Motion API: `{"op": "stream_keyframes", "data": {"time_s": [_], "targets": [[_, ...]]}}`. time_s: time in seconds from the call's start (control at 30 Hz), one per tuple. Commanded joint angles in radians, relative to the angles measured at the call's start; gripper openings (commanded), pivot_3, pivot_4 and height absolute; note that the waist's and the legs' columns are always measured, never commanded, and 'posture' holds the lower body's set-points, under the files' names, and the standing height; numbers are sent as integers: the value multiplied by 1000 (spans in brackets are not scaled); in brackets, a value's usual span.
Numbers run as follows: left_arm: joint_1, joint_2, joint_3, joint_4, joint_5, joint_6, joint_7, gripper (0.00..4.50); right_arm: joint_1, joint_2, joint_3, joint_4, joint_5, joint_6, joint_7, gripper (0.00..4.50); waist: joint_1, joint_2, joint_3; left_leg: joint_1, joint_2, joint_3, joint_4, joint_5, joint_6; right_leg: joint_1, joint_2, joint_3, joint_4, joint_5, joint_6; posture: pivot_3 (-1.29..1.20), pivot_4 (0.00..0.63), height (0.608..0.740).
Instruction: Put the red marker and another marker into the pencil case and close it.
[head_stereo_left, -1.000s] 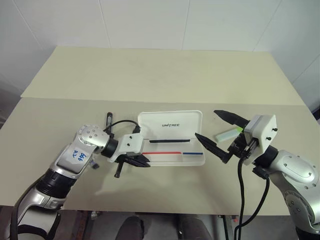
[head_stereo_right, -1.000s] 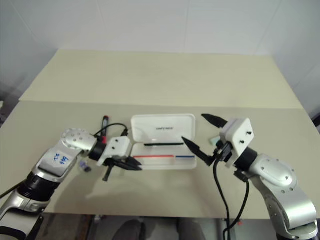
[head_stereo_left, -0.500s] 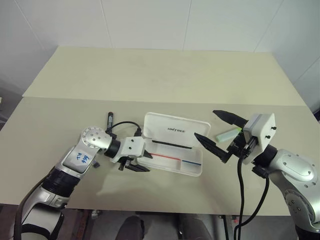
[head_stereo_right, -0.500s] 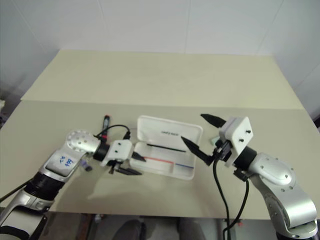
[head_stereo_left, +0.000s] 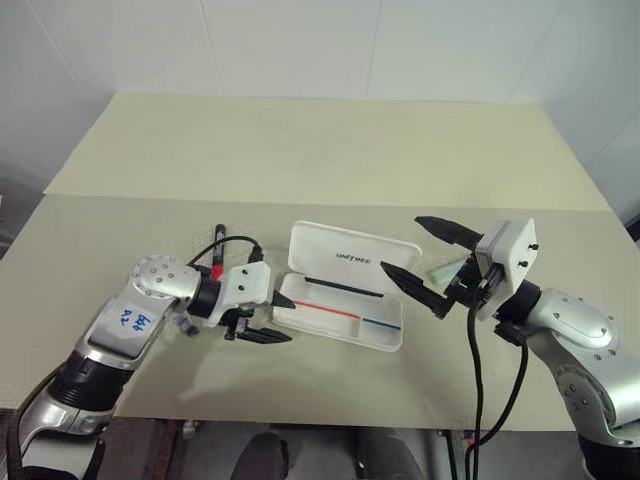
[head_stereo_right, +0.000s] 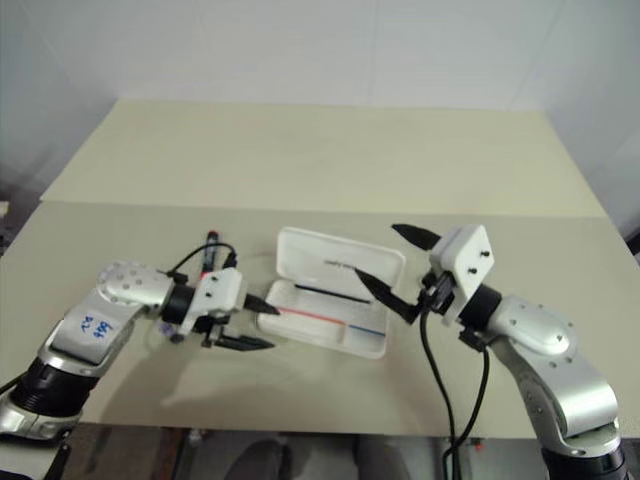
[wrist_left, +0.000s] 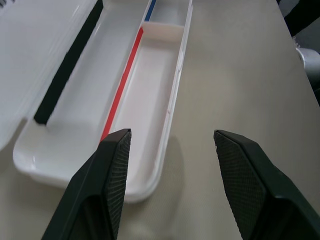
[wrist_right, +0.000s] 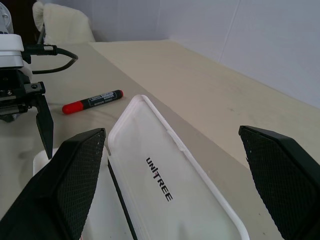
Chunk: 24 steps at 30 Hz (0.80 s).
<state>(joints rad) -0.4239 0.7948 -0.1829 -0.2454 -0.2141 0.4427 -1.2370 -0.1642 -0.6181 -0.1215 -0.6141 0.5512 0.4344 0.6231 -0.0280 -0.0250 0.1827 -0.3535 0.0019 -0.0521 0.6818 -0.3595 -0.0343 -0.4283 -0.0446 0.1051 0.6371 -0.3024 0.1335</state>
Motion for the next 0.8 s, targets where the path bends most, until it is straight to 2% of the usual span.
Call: {"op": "stream_keyframes", "data": {"time_s": [0.03, 0.07, 0.17, 0.27, 0.3, 0.4, 0.57, 0.67, 0.8], "targets": [[21, 22, 78, -50, -66, 19, 6, 2740, -21, 6, 0, 8, 2, -29, 21, 4500, 0, 0, 0, 0, 0, 0, 0, 0, 0, 0, 0, 0, 0, 0, 0, 0, 150, 740], [30, 30, 94, -52, -76, 29, 10, 2740, -23, 7, 2, 12, 2, -31, 25, 4500, 1, 0, 0, 0, 0, -1, 0, 0, 0, 0, 0, -1, -1, 0, 0, 0, 150, 740], [70, 12, 185, -54, -154, 57, 41, 3266, -25, 14, 9, 26, 0, -39, 35, 4500, 0, 0, 0, -1, 1, -1, 0, 0, 0, 0, -1, -1, -1, 0, 0, 0, 150, 740], [110, -34, 315, -52, -215, 75, 138, 4317, -31, 20, 12, 41, 0, -47, 43, 4500, -2, 0, 0, -1, 4, -1, -1, 0, 0, 0, -1, -1, -1, 0, 0, 0, 150, 740], [121, -56, 358, -56, -233, 85, 184, 4457, -37, 22, 12, 49, 1, -48, 47, 4500, -2, 0, 0, -1, 4, -1, -1, 0, 0, 0, -1, -2, -1, 0, 0, 0, 150, 740], [169, -141, 521, -94, -274, 135, 384, 4457, -60, 26, 16, 73, 4, -53, 61, 4500, -2, 0, 0, -1, 4, -1, 0, 0, 0, 0, -1, -2, -1, 0, 0, 0, 150, 740], [247, -258, 648, -200, -271, 254, 683, 4457, -87, 21, 15, 108, 5, -66, 88, 4500, 1, 0, 0, -1, 5, -2, 0, 0, 0, 0, -1, -2, -1, 0, 0, 0, 150, 740], [298, -315, 655, -250, -227, 328, 843, 4457, -107, 13, 13, 130, 2, -73, 108, 4500, 1, 0, 0, -1, 4, -2, 0, 0, 0, 0, -2, -2, -2, 0, 0, 0, 150, 740], [313, -370, 617, -289, -227, 402, 956, 4457, -128, 9, 13, 137, 4, -68, 124, 4500, 4, 0, 0, -1, 4, -3, 0, 1, -1, 0, -2, -3, -1, 0, 0, 0, 150, 740]]}}
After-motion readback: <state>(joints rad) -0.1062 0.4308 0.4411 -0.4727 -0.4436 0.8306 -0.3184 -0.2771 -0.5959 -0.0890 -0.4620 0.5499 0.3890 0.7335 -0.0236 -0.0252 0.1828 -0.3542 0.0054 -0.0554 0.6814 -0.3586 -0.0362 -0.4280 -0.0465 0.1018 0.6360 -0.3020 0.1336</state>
